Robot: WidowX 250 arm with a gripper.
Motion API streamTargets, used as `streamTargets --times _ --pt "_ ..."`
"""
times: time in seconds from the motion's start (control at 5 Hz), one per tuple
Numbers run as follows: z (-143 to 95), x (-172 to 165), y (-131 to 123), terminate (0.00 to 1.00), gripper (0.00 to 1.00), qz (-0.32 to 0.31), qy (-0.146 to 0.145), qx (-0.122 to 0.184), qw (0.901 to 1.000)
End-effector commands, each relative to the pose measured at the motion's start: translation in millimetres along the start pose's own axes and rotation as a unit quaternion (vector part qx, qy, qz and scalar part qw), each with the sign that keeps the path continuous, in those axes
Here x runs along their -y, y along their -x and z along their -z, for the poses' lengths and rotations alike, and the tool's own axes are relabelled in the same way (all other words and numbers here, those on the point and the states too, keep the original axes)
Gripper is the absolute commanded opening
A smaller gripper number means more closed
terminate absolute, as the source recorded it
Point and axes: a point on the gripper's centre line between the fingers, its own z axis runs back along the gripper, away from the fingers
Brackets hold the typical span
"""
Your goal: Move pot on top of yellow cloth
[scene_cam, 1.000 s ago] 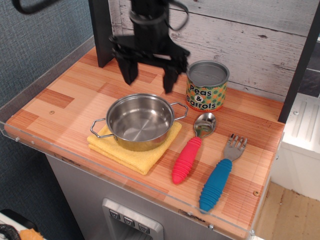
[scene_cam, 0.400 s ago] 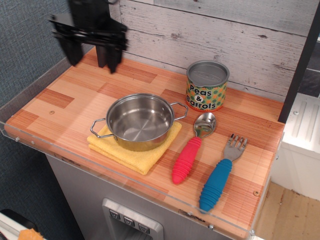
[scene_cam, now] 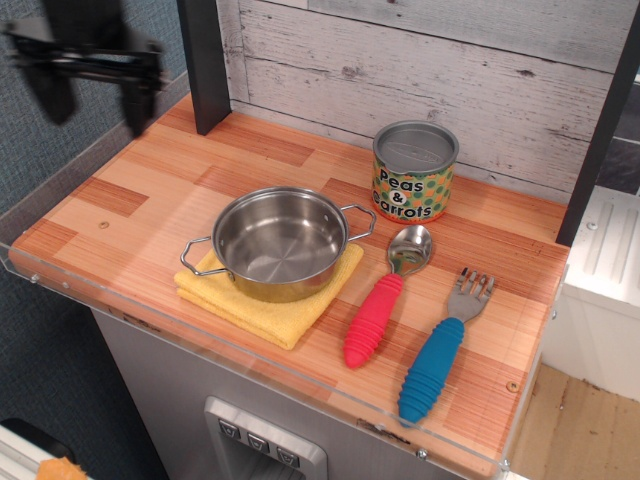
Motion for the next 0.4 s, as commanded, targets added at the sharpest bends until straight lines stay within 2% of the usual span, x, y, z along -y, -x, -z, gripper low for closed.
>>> streamTargets --times 0.0,0.2 --pt "-15.6 -14.9 0.8 0.0 1.0 -0.021 -0.003 0.018 0.9996" --pt "-15.6 -14.9 0.8 1.0 1.0 -0.021 -0.003 0.018 0.9996"
